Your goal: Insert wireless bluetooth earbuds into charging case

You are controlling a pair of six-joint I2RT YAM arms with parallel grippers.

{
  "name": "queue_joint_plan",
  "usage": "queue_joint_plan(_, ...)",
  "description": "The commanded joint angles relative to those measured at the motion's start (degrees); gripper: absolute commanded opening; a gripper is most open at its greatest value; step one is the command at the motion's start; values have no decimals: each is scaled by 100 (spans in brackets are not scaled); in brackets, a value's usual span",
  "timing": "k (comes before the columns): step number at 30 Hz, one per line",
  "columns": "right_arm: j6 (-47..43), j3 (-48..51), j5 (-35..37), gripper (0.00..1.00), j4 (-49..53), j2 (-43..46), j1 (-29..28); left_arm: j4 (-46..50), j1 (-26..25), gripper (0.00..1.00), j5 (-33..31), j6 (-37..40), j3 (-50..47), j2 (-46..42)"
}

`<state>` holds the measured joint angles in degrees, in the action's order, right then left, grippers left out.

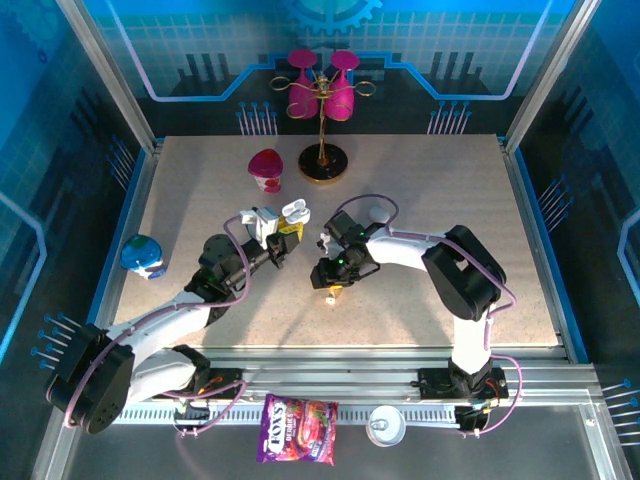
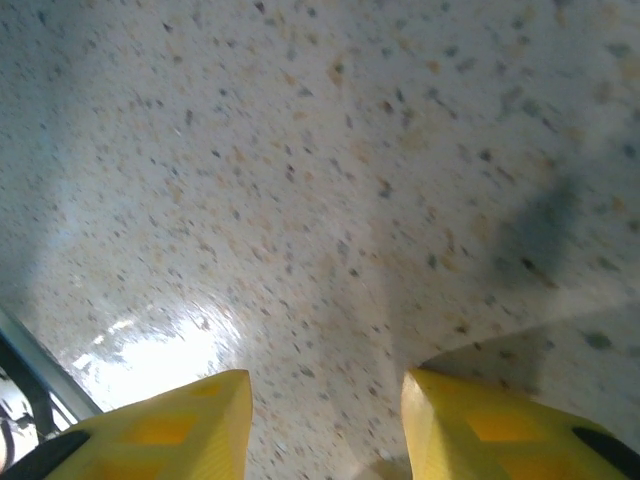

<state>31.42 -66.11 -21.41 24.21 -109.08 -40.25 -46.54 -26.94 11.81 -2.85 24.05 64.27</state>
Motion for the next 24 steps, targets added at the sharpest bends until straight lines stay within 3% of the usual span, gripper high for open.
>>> queue_joint_plan(1,-154,207,84,42,537,281,-113,-83,31,5,102,82,85,43)
queue_joint_plan(7,-136,453,18,38,629,504,-297,-58,31,5,93,83,95,46)
queue_joint_plan(14,-88,525,188,41,763,740,-429,-77,34,5,124,74,107,54)
queue_joint_plan(24,9,-489,883,44,1803,106,-523,53,32,5,55,244,59,-244)
